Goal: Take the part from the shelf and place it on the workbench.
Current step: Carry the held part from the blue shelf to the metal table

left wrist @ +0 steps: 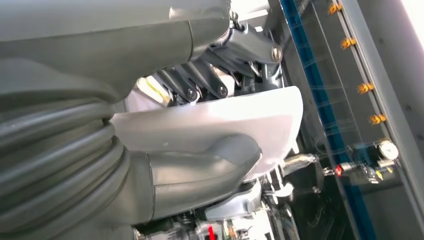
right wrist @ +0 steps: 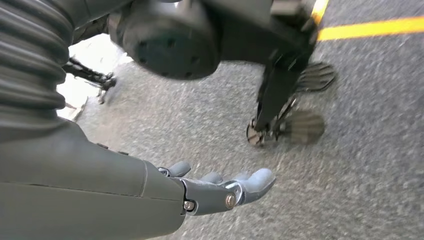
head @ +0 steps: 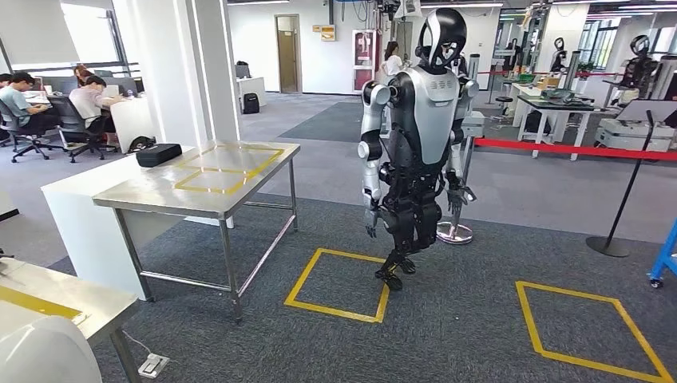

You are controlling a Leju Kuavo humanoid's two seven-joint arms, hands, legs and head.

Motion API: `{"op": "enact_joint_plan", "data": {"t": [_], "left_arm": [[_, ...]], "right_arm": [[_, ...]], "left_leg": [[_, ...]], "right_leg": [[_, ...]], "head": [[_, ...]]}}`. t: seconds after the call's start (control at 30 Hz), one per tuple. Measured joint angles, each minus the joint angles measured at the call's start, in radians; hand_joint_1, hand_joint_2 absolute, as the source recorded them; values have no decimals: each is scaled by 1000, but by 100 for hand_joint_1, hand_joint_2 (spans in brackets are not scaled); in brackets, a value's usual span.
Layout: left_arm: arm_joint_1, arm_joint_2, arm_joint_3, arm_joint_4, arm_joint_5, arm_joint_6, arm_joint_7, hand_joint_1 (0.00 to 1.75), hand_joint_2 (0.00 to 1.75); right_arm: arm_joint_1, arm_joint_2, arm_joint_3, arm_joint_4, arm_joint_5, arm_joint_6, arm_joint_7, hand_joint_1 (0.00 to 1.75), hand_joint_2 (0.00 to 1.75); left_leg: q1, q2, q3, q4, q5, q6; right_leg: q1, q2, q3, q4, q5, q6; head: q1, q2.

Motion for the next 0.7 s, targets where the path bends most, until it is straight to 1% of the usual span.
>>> {"op": "enact_joint_plan", "data": {"t": [0.03, 0.07, 0.1, 0.13, 0.17, 0.2, 0.23, 0.27, 0.3, 0.33, 0.37, 0.4, 0.43, 0.47, 0.5, 0.53, 0.57, 0.6, 0.63, 0.67, 0.7], "left_arm": [[0, -1, 3, 1, 4, 3, 0, 175, 175], [-2, -3, 6, 5, 7, 8, 1, 175, 175], [-4, -8, 8, 9, 6, 10, 1, 175, 175], [-7, -16, 8, 13, 0, 12, 2, 175, 175], [-9, -25, 8, 17, -7, 13, 2, 175, 175], [-11, -33, 8, 18, -15, 14, 2, 175, 175], [-16, -40, 8, 18, -19, 14, 2, 175, 175], [-21, -43, 8, 18, -20, 14, 2, 175, 175], [-26, -46, 8, 17, -18, 14, 2, 175, 175], [-30, -46, 9, 17, -15, 14, 1, 175, 175], [-32, -46, 9, 17, -12, 14, 1, 175, 175], [-35, -46, 10, 17, -10, 14, 1, 175, 175], [-40, -46, 10, 18, -9, 14, 0, 175, 175], [-44, -46, 10, 18, -9, 15, 0, 175, 175], [-48, -46, 10, 19, -8, 15, 0, 175, 175], [-49, -47, 10, 21, -7, 15, 0, 175, 175], [-49, -47, 10, 22, -6, 15, 0, 175, 175], [-49, -47, 10, 22, -5, 15, 1, 175, 175], [-49, -47, 10, 22, -4, 15, 1, 175, 175], [-50, -47, 10, 21, -3, 14, 1, 175, 175], [-52, -47, 10, 20, -3, 14, 1, 175, 175]], "right_arm": [[-2, 0, 0, 0, 0, -3, 2, 0, 175], [-2, 1, -1, 0, -1, -6, 6, 0, 175], [-1, 1, -2, 0, -2, -8, 9, 0, 175], [0, 1, -3, 0, -3, -9, 12, 0, 175], [2, 1, -4, 0, -4, -10, 13, 0, 175], [4, 2, -5, 0, -5, -11, 13, 0, 175], [3, 2, -5, 0, -5, -10, 11, 0, 175], [4, 2, -5, 0, -5, -9, 10, 0, 175], [3, 3, -5, 0, -4, -9, 10, 0, 175], [2, 4, -6, 0, -3, -7, 9, 0, 175], [0, 4, -6, 0, -2, -7, 10, 0, 175], [-1, 5, -6, 0, -1, -6, 10, 0, 175], [-2, 6, -6, 0, -1, -6, 10, 0, 175], [-1, 6, -6, 0, 0, -6, 10, 0, 175], [0, 6, -6, 0, 0, -6, 11, 0, 175], [2, 6, -6, 0, 1, -5, 11, 0, 175], [2, 6, -6, 0, 2, -5, 12, 0, 175], [2, 6, -6, 0, 2, -5, 12, 0, 175], [1, 6, -6, 0, 3, -5, 12, 0, 175], [0, 7, -6, 0, 4, -5, 13, 0, 175], [0, 8, -6, 0, 4, -5, 13, 0, 175]], "left_leg": [[3, -14, 2, -5, 4, 4], [7, -37, 3, -9, 8, 11], [13, -66, 5, -10, 12, 15], [18, -98, 6, -7, 13, 16], [21, -129, 2, 0, 11, 13], [22, -155, -2, 8, 8, 6], [23, -170, -6, 13, 7, -2], [24, -182, -11, 13, 8, -9], [25, -193, -17, 12, 11, -17], [26, -203, -21, 9, 13, -23], [26, -193, -25, 12, 11, -28], [24, -170, -34, 27, 1, -32], [23, -137, -51, 63, -21, -36], [22, -100, -77, 120, -51, -39], [22, -79, -109, 186, -82, -41], [23, -68, -137, 244, -105, -43], [23, -63, -152, 275, -108, -44], [23, -60, -147, 267, -93, -43], [23, -54, -123, 222, -63, -40], [21, -36, -86, 152, -28, -36], [16, -13, -51, 87, -4, -29]], "right_leg": [[-1, 12, 2, 3, -4, 7], [-3, 43, -21, 58, -35, 15], [-5, 80, -50, 113, -51, 22], [-10, 126, -62, 129, -45, 27], [-15, 164, -68, 131, -41, 30], [-18, 186, -49, 79, -10, 31], [-20, 203, -27, 28, 8, 30], [-19, 211, -24, 18, 4, 26], [-16, 202, -23, 16, 6, 20], [-16, 189, -21, 15, 7, 12], [-17, 178, -19, 11, 9, 5], [-18, 165, -16, 7, 12, -3], [-19, 152, -15, 4, 13, -9], [-17, 139, -14, 2, 13, -13], [-16, 124, -14, 2, 12, -16], [-14, 110, -14, 2, 10, -18], [-13, 95, -13, 2, 8, -18], [-13, 81, -11, 2, 6, -18], [-12, 68, -8, 2, 4, -17], [-11, 56, -3, 2, 1, -15], [-9, 44, 2, 3, -3, -11]], "head": [[0, 0], [2, 0], [4, 0], [5, 0], [7, 0], [7, 0], [7, 0], [7, 0], [6, 0], [6, 0], [5, 0], [3, 0], [1, 0], [0, 0], [-1, 0], [-1, 0], [-1, 0], [-1, 0], [-1, 0], [-1, 0], [-1, 0]]}}
